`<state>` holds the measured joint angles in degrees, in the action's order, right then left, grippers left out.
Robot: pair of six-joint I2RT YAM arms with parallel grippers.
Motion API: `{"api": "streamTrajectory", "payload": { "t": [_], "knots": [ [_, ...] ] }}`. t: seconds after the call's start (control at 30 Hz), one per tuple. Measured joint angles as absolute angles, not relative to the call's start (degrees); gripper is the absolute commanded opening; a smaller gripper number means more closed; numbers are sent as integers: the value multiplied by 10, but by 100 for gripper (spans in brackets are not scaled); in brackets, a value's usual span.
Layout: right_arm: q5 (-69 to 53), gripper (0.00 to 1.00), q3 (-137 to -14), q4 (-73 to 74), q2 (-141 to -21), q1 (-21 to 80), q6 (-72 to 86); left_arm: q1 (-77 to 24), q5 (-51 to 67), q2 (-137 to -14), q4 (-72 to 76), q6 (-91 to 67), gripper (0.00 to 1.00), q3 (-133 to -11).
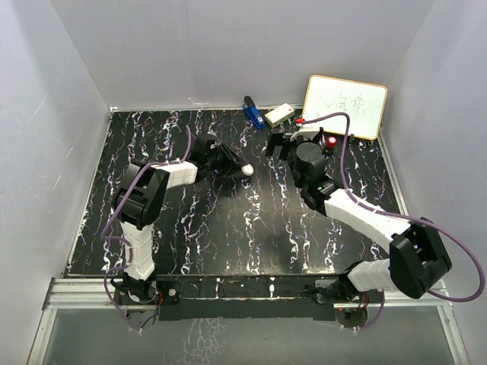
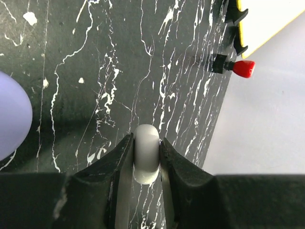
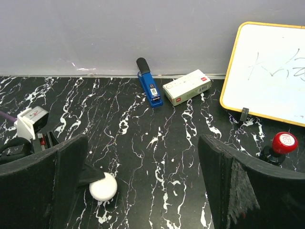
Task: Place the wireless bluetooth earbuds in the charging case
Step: Place the charging case at the center of the board, then reset both arms
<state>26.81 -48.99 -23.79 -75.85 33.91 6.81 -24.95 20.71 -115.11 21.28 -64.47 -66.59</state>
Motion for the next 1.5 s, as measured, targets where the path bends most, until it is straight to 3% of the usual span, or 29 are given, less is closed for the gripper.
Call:
{"api": "streamTrajectory", "payload": {
  "t": [0.53,0.63,0.77,0.9,1.1,1.2,1.5],
  "knots": [
    [238,98,-490,-237,-759,328,87,-264,169,-1170,133,-572,2,-709],
    [235,98,-490,-237,-760,328,90,-264,165,-1171,119,-563,13,-714],
    [230,98,-490,-237,-762,326,92,-264,158,-1174,110,-552,43,-724],
    [225,98,-490,-237,-762,324,93,-264,152,-1177,83,-536,62,-738],
    [223,99,-490,-237,-762,324,94,-264,134,-1176,47,-516,80,-760],
    [221,98,-490,-237,-762,324,96,-264,112,-1164,13,-496,98,-777],
    [241,98,-512,-172,-777,295,161,-253,24,-979,-53,-431,99,-798]
  ]
}}
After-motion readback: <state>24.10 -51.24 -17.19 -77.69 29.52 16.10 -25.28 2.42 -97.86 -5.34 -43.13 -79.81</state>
